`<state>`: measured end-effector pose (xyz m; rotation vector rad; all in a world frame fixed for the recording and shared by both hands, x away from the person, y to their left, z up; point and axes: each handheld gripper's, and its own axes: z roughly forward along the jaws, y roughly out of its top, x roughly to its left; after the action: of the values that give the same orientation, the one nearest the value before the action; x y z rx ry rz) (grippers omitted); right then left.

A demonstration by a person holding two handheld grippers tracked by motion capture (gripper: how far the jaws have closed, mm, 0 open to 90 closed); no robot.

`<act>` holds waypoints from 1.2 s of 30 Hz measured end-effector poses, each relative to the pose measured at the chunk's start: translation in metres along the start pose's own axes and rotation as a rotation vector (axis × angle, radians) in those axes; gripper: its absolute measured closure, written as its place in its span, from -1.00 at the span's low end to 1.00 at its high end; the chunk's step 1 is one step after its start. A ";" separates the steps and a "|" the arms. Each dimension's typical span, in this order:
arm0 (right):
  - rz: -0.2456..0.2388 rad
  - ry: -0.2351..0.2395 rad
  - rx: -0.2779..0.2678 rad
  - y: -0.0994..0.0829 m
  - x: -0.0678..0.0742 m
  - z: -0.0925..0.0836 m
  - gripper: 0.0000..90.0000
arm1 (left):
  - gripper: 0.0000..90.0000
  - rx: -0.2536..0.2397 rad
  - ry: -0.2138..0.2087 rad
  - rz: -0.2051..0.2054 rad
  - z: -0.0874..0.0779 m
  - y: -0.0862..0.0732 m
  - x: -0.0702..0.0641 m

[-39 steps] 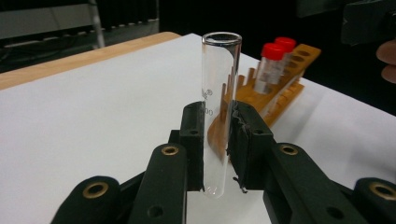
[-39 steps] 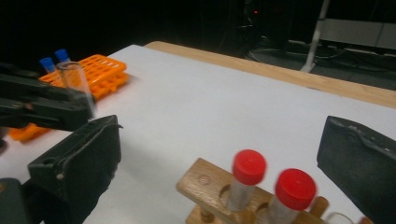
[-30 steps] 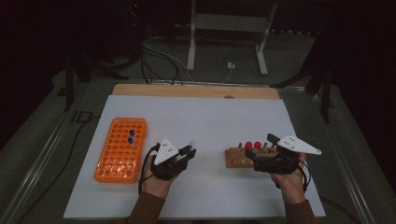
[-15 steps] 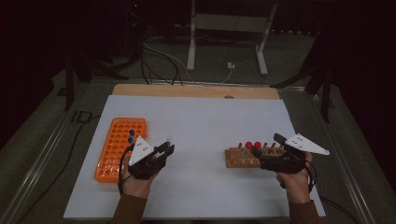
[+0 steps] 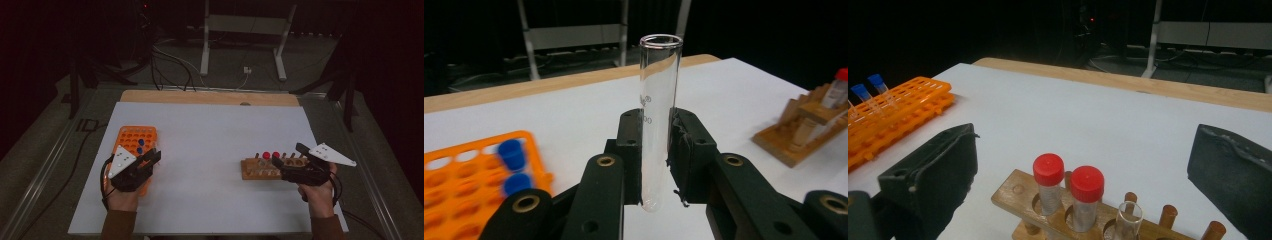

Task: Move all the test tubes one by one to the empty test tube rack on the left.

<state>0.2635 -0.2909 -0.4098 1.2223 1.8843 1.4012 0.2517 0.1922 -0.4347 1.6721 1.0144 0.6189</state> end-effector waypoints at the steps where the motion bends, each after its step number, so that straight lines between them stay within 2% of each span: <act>1: 0.000 0.001 0.000 0.000 0.000 0.000 -1.00 | 0.70 0.002 0.009 -0.005 -0.001 -0.001 0.003; 7: 0.003 0.002 0.001 -0.001 -0.001 0.000 -1.00 | 0.70 0.014 0.049 -0.034 -0.006 -0.013 0.016; 18: 0.005 0.003 -0.001 -0.001 -0.001 0.000 -1.00 | 0.69 0.055 0.101 -0.056 -0.004 -0.027 0.033; 23: 0.006 0.006 0.003 -0.002 0.000 0.001 -1.00 | 0.69 0.089 0.132 -0.043 0.000 -0.031 0.037; 28: 0.002 0.008 0.000 -0.002 0.000 0.000 -1.00 | 0.69 0.086 0.160 -0.042 0.000 -0.033 0.040; 33: 0.000 0.011 0.000 -0.002 0.000 0.001 -1.00 | 0.69 0.101 0.164 -0.045 0.001 -0.036 0.041; 36: -0.001 0.012 0.003 -0.002 0.001 0.001 -1.00 | 0.69 0.132 0.170 -0.040 0.003 -0.038 0.040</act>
<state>0.2632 -0.2901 -0.4117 1.2162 1.8951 1.4087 0.2624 0.2292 -0.4750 1.7310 1.2311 0.6895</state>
